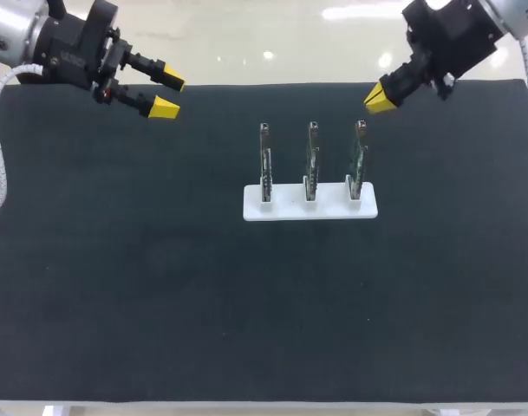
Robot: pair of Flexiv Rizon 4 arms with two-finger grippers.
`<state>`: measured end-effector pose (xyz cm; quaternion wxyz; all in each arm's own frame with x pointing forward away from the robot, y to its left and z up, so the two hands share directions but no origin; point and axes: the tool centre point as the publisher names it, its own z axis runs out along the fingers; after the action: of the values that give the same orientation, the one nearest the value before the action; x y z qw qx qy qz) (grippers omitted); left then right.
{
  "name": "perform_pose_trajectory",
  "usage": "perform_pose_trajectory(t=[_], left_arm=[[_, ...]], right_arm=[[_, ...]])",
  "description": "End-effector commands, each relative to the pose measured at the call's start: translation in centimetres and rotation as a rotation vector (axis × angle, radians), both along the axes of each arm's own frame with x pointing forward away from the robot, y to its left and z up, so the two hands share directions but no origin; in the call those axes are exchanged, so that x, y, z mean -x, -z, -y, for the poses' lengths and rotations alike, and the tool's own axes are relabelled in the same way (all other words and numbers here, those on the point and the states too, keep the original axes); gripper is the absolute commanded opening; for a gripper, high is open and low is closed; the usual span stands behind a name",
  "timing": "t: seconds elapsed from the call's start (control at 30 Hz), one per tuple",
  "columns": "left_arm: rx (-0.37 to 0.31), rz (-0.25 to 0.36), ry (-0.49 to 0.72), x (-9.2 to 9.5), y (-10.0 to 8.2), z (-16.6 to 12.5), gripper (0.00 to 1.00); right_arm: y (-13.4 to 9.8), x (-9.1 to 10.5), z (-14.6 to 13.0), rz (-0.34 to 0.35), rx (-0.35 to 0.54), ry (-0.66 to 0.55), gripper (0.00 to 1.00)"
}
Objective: Pick up the optical module with the left hand, and insert it into the network port with the right hand.
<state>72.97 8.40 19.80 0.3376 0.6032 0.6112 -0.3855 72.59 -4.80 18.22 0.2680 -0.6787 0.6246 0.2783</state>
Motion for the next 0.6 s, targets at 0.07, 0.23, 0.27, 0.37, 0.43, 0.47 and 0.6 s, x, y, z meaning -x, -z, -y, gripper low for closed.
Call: perform_pose_trajectory(t=[0.07, 0.23, 0.27, 0.37, 0.43, 0.47, 0.6], left_arm=[[-0.003, -0.001, 0.0, -0.08, -0.02, 0.05, 1.0], [-0.003, -0.001, 0.0, -0.08, -0.02, 0.05, 1.0], [-0.003, -0.001, 0.0, -0.08, -0.02, 0.05, 1.0], [-0.003, -0.001, 0.0, -0.08, -0.02, 0.05, 1.0], [-0.003, -0.001, 0.0, -0.08, -0.02, 0.05, 1.0], [-0.003, -0.001, 0.0, -0.08, -0.02, 0.05, 1.0], [-0.003, -0.001, 0.0, -0.08, -0.02, 0.05, 1.0]], right_arm=[[-1.55, -0.1, 0.41, 0.007, 0.021, -0.029, 1.0], [-1.55, -0.1, 0.41, 0.007, 0.021, -0.029, 1.0], [-1.55, -0.1, 0.41, 0.007, 0.021, -0.029, 1.0], [-1.55, -0.1, 0.41, 0.007, 0.021, -0.029, 1.0], [-1.55, -0.1, 0.41, 0.007, 0.021, -0.029, 1.0], [-1.55, -0.1, 0.41, 0.007, 0.021, -0.029, 1.0], [-1.55, -0.1, 0.41, 0.007, 0.021, -0.029, 1.0]])
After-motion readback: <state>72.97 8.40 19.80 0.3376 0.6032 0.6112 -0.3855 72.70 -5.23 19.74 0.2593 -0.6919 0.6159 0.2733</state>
